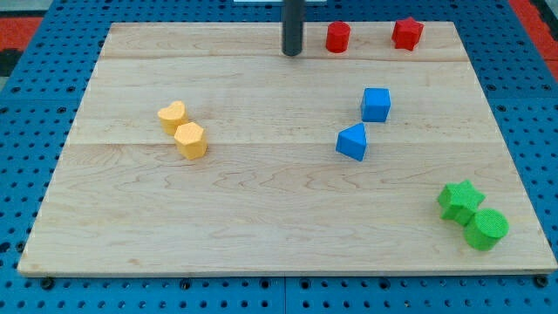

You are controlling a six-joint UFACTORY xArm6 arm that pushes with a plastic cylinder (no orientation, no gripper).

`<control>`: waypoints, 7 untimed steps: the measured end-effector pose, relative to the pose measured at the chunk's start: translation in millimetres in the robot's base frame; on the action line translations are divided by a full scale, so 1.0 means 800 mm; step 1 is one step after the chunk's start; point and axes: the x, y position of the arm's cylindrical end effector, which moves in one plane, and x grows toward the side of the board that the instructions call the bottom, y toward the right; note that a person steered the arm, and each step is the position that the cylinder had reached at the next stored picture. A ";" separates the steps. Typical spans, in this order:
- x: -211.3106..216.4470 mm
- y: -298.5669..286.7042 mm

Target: Push the red circle closer to the red star

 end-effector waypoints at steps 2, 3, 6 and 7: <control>-0.037 0.068; -0.038 0.125; -0.018 0.063; -0.013 0.032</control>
